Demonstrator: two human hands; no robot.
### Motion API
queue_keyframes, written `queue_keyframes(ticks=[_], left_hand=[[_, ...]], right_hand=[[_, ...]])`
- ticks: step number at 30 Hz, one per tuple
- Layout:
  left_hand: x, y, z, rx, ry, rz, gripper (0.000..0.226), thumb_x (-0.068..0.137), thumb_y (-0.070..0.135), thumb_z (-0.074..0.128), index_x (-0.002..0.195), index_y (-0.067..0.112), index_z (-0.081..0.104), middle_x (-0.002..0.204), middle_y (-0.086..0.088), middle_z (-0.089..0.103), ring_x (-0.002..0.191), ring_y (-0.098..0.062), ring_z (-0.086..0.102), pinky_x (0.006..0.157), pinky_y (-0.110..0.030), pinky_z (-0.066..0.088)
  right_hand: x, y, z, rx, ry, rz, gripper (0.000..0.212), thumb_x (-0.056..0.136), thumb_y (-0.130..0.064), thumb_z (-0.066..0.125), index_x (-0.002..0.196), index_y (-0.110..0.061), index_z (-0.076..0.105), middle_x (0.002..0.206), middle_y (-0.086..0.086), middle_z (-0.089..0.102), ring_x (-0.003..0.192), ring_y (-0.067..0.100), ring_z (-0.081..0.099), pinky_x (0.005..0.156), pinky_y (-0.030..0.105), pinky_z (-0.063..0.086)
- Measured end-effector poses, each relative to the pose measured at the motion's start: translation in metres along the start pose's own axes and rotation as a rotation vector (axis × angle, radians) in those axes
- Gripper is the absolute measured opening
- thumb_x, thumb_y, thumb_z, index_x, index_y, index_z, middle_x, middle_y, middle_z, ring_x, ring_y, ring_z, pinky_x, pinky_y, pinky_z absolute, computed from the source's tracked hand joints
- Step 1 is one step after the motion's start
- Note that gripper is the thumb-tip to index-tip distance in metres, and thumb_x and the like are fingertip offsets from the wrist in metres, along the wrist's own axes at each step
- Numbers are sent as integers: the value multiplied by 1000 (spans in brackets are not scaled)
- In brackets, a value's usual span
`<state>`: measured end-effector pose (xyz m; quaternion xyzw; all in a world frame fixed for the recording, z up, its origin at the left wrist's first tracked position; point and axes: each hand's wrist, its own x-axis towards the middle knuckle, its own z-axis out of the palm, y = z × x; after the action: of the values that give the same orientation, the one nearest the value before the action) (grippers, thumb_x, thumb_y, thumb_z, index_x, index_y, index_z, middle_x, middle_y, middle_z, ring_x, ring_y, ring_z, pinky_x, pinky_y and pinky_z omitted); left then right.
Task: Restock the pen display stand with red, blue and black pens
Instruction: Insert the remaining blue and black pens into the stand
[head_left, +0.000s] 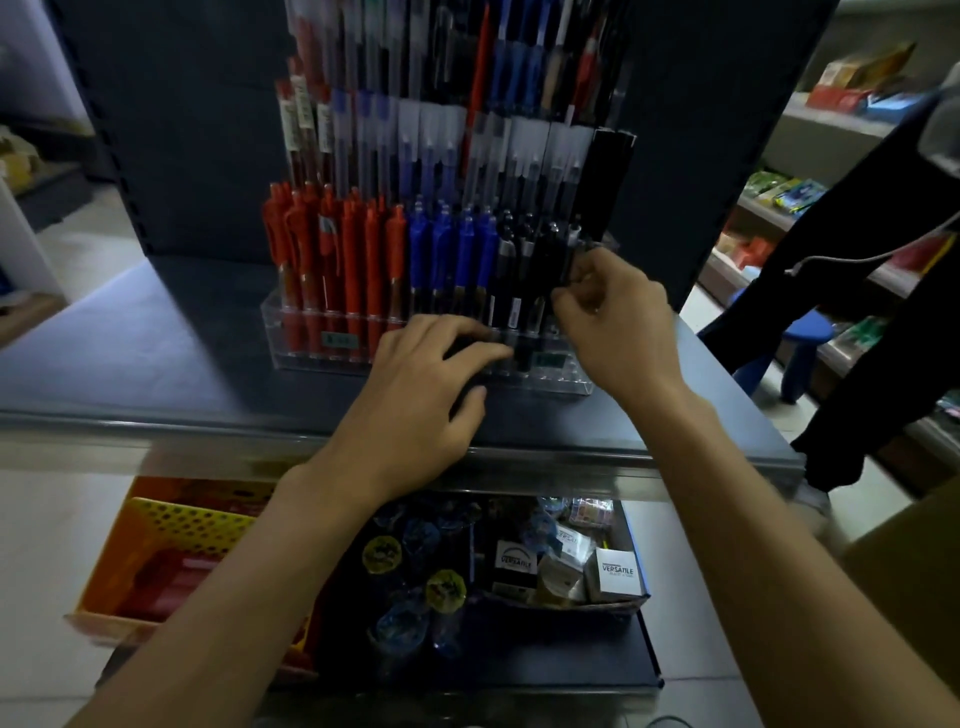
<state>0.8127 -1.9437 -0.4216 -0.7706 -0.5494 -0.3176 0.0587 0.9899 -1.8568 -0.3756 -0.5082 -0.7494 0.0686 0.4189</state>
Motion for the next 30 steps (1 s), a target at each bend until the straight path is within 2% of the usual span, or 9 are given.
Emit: queue_keyframes(ticks=[2,4,8,10,12,16,19,26,30], left_hand=[[0,0,1,7,2,-6,40,91,19,57,130,25,56,131,2,48,126,-16,34,100,-26,16],[-1,1,3,24,-6,-7,40,92,21,57,131,26,54,133,1,46,128,-16,31,100,-25,13],[0,1,8,77,1,-12,40,92,24,55,132,27,53,136,0,42,130,-19,27,104,-33,17],[0,1,9,80,10,-19,43,92,24,55,134,27,50,138,-2,41,131,-20,26,105,-37,18],[-3,0,10,80,1,-30,51,91,22,56,140,28,44,143,-3,37,133,-21,24,107,-38,17],[-9,1,5,116,21,-39,52,94,31,44,145,29,34,149,-1,33,136,-20,25,107,-35,15],[-12,10,0,99,49,-79,51,95,37,33,146,28,34,150,1,34,136,-18,28,105,-33,15],[-33,29,-17,56,5,-97,53,93,31,39,146,28,37,153,1,35,138,-17,31,106,-32,17],[-52,35,-35,126,-39,-86,55,91,34,37,146,29,38,153,0,36,139,-17,32,108,-33,15]], right_hand=[[-1,3,3,-65,-1,7,9,87,-24,64,94,-18,65,72,-11,59,77,20,61,68,34,49],[-5,6,8,-23,1,32,10,89,-25,64,90,-16,66,69,-11,58,74,19,60,67,34,49],[-12,8,14,4,29,34,13,90,-30,62,90,-17,67,79,-2,66,88,29,62,76,44,53],[-16,7,12,7,4,39,17,92,-30,61,98,-16,69,90,1,71,95,29,62,82,45,53],[-24,5,6,12,-45,39,27,94,-29,58,114,-14,68,108,4,71,109,26,61,92,44,51],[-43,0,-10,-46,-163,9,43,98,-28,54,138,-12,52,137,5,57,131,21,48,108,31,37],[-60,-5,-19,-85,-192,-33,46,98,-29,53,141,-13,49,141,4,53,135,20,43,109,29,33],[-91,-26,-41,-159,-261,-183,51,95,-40,56,140,-16,50,143,1,51,138,20,35,113,32,28],[-109,-42,-51,-174,-354,-223,55,95,-46,53,144,-22,43,148,-1,45,140,19,31,113,34,28]])
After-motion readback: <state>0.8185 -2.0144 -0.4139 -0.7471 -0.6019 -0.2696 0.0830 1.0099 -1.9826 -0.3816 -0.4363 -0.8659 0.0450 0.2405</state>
